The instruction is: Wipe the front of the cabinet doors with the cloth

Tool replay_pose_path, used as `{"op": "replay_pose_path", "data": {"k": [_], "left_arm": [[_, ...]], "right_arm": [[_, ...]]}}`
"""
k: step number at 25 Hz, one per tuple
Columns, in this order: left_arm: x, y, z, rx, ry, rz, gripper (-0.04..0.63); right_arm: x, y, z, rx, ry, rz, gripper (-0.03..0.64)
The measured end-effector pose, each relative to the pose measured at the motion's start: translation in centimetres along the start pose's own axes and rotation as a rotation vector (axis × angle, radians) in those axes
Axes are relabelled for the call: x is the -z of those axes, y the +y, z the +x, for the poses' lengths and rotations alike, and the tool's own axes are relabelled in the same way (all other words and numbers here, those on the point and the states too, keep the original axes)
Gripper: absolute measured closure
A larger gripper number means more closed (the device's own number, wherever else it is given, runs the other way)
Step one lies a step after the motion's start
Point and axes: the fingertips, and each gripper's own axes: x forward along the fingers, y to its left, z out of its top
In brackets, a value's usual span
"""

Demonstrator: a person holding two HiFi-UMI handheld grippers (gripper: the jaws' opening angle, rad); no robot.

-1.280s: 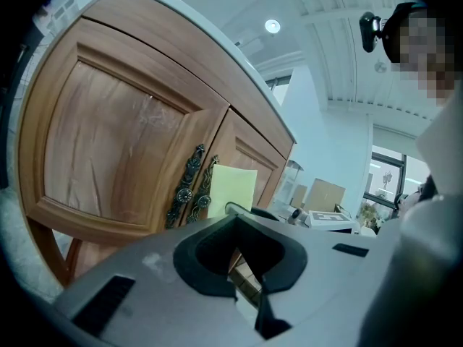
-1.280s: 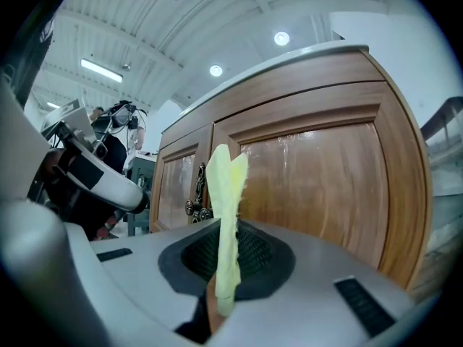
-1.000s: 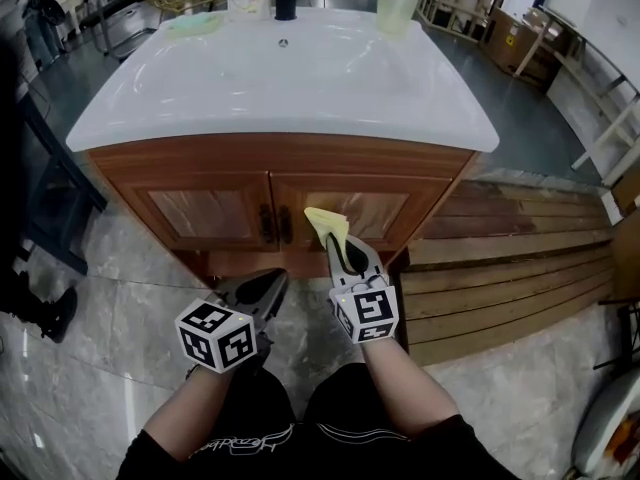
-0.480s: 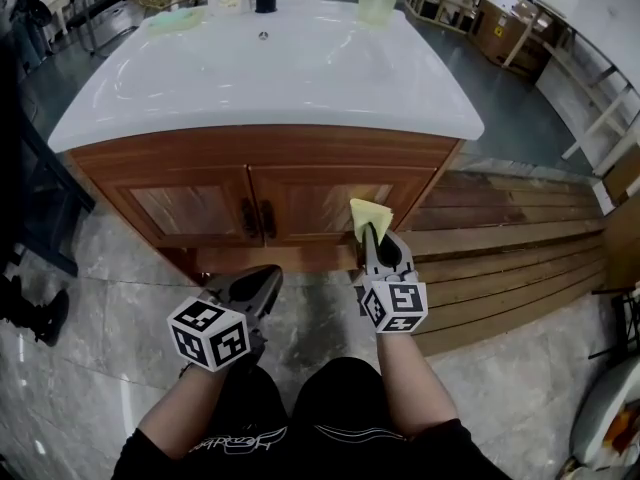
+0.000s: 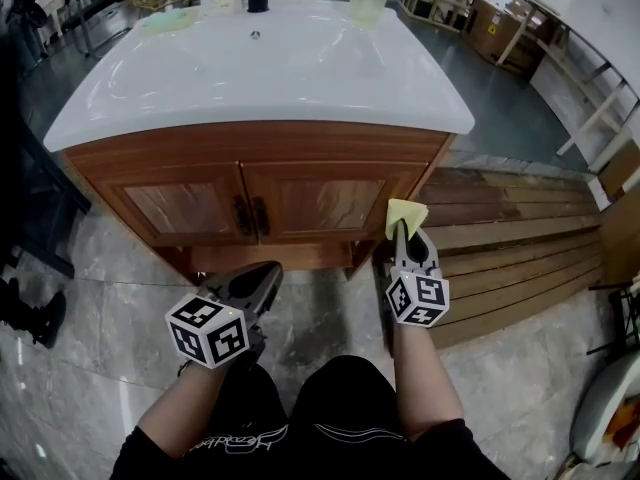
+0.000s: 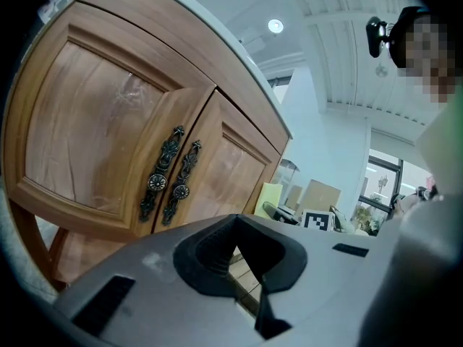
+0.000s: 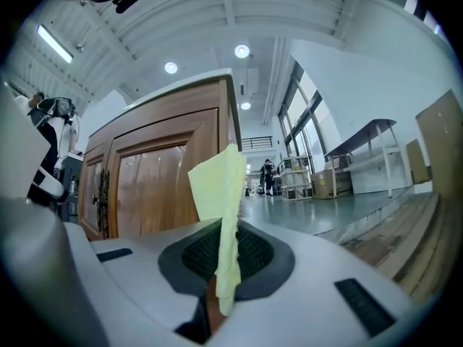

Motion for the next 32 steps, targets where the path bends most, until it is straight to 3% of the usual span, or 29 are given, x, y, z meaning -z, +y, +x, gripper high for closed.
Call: {"op": "replay_pose_path", "data": {"k": [7,9,12,14,21,26,32], "left_arm": [[1.0,0.4,0.2,-0.017,0.023,0.004,0.589],[1.0,0.3,0.2,-0.018,0.024,0.01,0.589],[0.9,0.5,0.0,-0.027,0.021,0.026,0.589],[0.7,0.8,-0.3,-0.037,0.015,0.029,0.589],[0.1,1.7,-0.9,-0.058,-0.011,0.012,0.589],[0.2,2.3,-1.9,-0.075,-0.02,0.005,0.589],[0.9,3.2,-2.9,-0.107,-0.006,0.019,0.589]], "right_arm": [[0.4,-1.4,-0.3,0.01,0.001,0.002,0.577],[0.3,-1.0,-0.8,-0.015,-0.013,0.049,0.577],[0.0,0.2,-1.8,-0.109,-0.062,0.185,0.577],[0.0,1.6,-2.2,-0.175,-0.078,0.213,0.577],[0.8,9.7,-2.3,-0.402,-0.069,0.171,0.577],[2.2,16.8,-2.5,-0.563,-0.036,0.078,0.577],[4.9,23.8,-2.8,-0.691,0.009,0.003,0.577]]}}
